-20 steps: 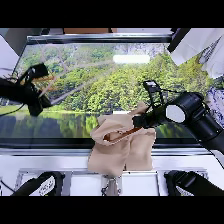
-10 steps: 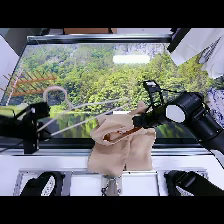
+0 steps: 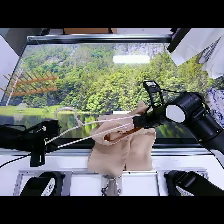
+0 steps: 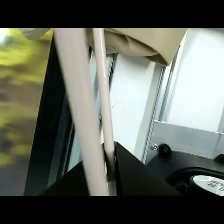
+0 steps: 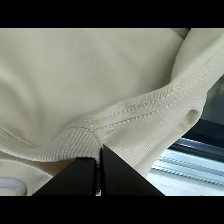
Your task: Fold the clothes and pants, and hang the long-sleeved shirts on hangers.
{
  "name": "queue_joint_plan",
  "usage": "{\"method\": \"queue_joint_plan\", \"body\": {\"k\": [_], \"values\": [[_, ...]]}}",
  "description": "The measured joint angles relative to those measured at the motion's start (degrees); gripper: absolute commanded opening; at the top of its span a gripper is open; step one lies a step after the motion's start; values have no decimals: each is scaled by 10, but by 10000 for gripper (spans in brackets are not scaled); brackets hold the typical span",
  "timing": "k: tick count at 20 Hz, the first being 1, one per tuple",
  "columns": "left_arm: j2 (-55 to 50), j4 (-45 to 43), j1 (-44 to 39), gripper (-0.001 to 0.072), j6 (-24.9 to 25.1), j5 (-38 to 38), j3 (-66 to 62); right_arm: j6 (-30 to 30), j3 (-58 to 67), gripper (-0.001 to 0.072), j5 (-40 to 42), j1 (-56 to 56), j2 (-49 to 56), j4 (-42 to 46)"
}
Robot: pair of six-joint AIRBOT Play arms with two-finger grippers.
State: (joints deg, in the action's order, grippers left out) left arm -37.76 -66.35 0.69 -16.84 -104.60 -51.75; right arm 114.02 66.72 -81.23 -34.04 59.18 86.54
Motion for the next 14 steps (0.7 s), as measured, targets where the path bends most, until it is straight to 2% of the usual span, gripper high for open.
{"method": "queue_joint_plan", "body": {"k": [6, 14], "values": [[-46, -4, -14, 18, -4, -6, 4, 0, 0, 32, 4, 0, 0, -3], [-57, -2, -15, 17, -11, 0, 5, 0, 0, 33, 3, 0, 0, -2]]}}
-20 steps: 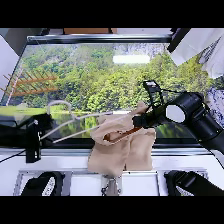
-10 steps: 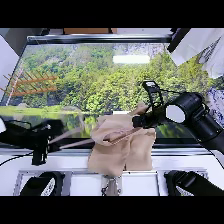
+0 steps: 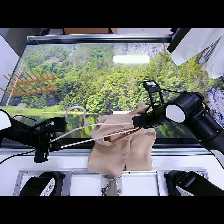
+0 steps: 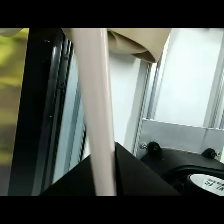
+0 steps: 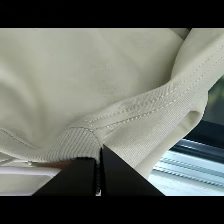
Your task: Fold the clothes and pants, and hang the long-sleeved shirts on hangers.
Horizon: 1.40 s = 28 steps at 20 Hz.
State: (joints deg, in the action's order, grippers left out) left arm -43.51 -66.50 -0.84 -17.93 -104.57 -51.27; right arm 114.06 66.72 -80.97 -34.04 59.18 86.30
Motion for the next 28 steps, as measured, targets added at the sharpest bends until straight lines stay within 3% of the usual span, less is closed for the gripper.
{"method": "queue_joint_plan", "body": {"k": [8, 16, 22, 28], "values": [[-51, 5, -3, 16, -4, 26, 0, 0, 0, 33, 0, 0, 0, 0], [-92, 8, -57, 17, -22, 59, 0, -16, 23, 32, 0, 2, -2, -5], [-127, 23, -97, 17, -50, 118, 0, -26, 59, 32, -33, 2, -2, 1], [-133, 55, -77, 17, -65, 158, 0, -30, 68, 32, -79, 2, -9, 33]]}}
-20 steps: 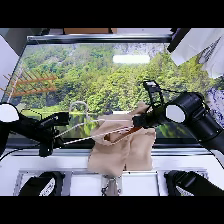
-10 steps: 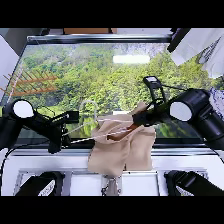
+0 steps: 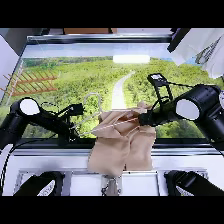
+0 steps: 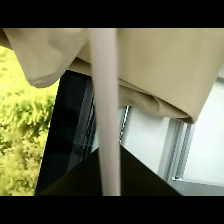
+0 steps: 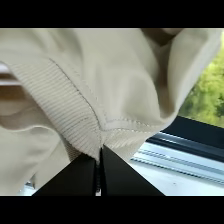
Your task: Fold the clothes and pants, and hang the long-sleeved shirts on hangers.
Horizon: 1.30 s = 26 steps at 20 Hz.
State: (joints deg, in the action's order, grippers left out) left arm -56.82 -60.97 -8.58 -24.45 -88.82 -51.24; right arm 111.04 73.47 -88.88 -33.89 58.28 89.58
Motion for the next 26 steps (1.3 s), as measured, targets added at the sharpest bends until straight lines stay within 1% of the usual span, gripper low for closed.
{"method": "queue_joint_plan", "body": {"k": [5, 9, 12, 19, 23, 26], "values": [[0, 7, 14, 17, -2, -1, 0, 4, 1, 32, -6, 0, -8, 29], [0, 10, -13, 17, 11, 3, 0, 7, 1, 31, 30, -1, -9, 37], [-1, 11, -37, 17, 20, 23, 0, 9, 2, 31, 56, -1, -9, 33], [-1, 17, -64, 18, 46, 65, 0, -7, 16, 31, 121, -15, -6, -26], [-4, 46, -66, 17, 74, 82, 0, -14, 61, 30, 144, -49, 20, -39], [-19, 62, -66, 17, 81, 89, 0, -16, 104, 31, 150, -82, 48, -44]]}}
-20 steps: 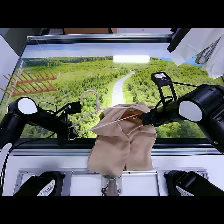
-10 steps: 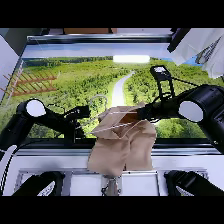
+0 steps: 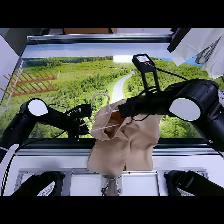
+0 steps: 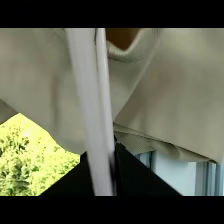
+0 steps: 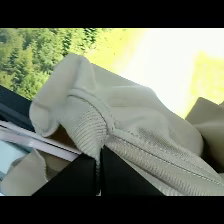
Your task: Fold the clothes and pants, and hang the long-sleeved shirts on hangers.
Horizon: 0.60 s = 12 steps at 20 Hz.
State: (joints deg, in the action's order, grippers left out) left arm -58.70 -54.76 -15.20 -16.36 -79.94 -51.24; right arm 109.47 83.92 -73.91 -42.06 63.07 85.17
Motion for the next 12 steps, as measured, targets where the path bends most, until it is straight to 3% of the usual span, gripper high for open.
{"method": "queue_joint_plan", "body": {"k": [12], "values": [[-46, 22, 2, 17, 6, 26, 0, -1, 63, 44, 4, -76, 66, -3]]}}
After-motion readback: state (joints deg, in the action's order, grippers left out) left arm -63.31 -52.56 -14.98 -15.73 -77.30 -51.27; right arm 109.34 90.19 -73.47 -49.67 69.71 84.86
